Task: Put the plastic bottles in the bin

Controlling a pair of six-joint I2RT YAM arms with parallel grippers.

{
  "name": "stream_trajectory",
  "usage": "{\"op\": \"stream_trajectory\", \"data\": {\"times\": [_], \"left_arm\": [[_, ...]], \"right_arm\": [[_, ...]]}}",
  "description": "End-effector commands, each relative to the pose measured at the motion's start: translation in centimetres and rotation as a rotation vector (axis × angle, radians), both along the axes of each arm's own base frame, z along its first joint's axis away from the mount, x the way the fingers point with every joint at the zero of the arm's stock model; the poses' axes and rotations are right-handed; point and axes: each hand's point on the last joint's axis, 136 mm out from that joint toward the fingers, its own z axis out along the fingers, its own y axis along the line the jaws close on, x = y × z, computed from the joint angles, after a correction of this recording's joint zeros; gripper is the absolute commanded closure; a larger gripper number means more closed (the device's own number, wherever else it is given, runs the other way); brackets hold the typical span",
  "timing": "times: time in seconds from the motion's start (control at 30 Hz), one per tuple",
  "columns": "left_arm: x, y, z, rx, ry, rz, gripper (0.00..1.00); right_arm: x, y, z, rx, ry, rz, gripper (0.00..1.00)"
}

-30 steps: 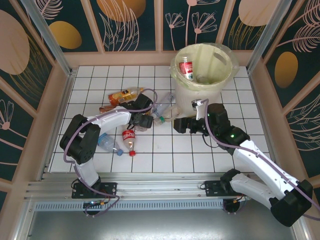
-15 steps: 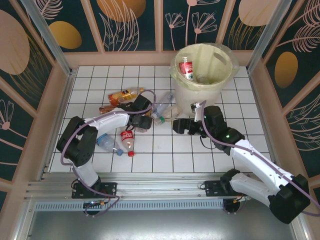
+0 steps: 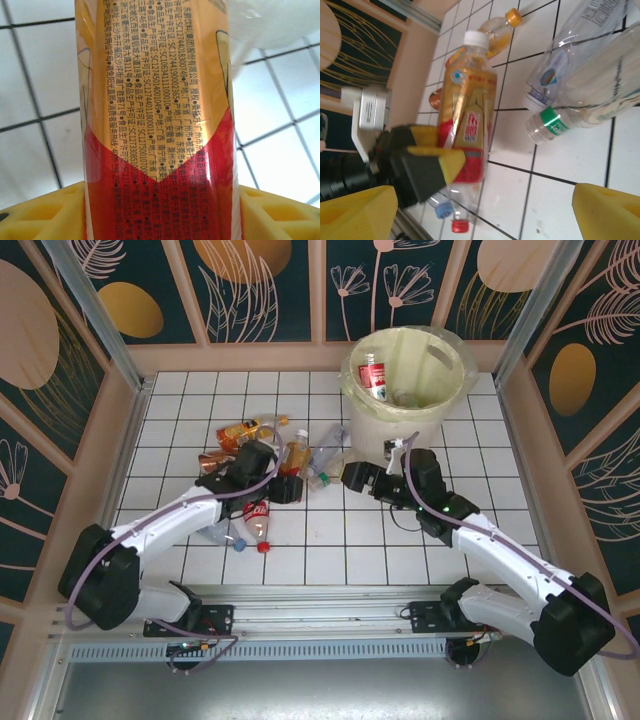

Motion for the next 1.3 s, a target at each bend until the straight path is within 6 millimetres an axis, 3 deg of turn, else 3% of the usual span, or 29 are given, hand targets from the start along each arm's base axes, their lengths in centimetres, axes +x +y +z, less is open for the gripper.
{"op": "stream_trajectory", "data": {"times": [0.0, 0.23, 0.63, 0.87, 0.97, 1.1, 1.17, 1.27], "left_arm": [[-1.4, -2.9, 2.1, -0.209, -0.032, -0.116, 0.37], [-3.8, -4.7, 4.0, -0.369, -0.070, -0.209, 0.35], [-6.3, -7.3, 4.7, -0.444, -0.081, -0.320, 0.34], [-6.5, -7.6, 4.3, -0.436, -0.071, -0.325, 0.33], [-6.4, -7.7, 4.7, -0.447, -0.086, -0.328, 0.27], [-6.1, -7.8, 6.7, -0.489, -0.152, -0.324, 0.10], [-5.7, -7.7, 8.6, -0.526, -0.212, -0.316, 0.01], [-5.8, -7.7, 11.7, -0.596, -0.305, -0.324, 0.01]], "right_arm": [[0.4, 1.6, 1.8, 0.114, -0.006, 0.025, 0.11], [1.3, 3.8, 1.7, 0.132, 0.017, 0.065, 0.12], [2.2, 6.5, 0.3, 0.123, 0.036, 0.096, 0.12], [2.4, 6.3, 0.5, 0.103, 0.020, 0.083, 0.32], [2.4, 6.1, 0.8, 0.092, 0.005, 0.080, 0.37], [1.9, 5.8, 2.4, 0.084, -0.059, 0.106, 0.38], [1.5, 5.6, 3.7, 0.072, -0.110, 0.125, 0.38], [1.0, 5.2, 5.7, 0.056, -0.183, 0.151, 0.38]]}}
